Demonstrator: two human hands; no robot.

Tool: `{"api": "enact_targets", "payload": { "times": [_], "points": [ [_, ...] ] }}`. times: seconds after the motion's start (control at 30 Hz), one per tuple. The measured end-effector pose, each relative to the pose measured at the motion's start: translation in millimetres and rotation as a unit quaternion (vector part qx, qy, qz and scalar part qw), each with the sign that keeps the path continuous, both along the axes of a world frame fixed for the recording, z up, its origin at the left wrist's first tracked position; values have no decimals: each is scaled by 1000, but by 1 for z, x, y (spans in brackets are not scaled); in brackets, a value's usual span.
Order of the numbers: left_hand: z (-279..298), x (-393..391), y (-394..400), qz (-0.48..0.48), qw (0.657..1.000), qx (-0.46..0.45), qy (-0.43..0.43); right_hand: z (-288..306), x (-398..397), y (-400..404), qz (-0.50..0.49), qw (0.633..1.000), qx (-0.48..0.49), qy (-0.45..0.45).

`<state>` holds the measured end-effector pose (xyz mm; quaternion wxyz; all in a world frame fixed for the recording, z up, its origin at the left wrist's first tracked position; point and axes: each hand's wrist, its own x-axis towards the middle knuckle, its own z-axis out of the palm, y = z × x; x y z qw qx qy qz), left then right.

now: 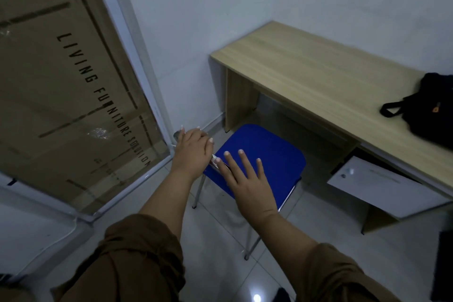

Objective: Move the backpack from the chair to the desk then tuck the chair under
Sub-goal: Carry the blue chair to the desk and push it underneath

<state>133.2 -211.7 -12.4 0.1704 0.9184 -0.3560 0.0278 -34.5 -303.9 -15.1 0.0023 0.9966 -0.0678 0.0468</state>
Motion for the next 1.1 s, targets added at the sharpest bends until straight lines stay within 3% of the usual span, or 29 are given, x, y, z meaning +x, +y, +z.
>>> {"api": "enact_targets", "payload": {
  "times": [0.17,0.4,1.1],
  "points": [
    [0,12,-26,37,997,65,-8,-5,1,-12,25,998,49,-23],
    [0,18,-59,65,995,75,-32,-9,7,-46,26,994,99,-34],
    [-4,51,-239,55,998,-29,-29,-15,46,-235,45,996,32,-64]
  ]
}}
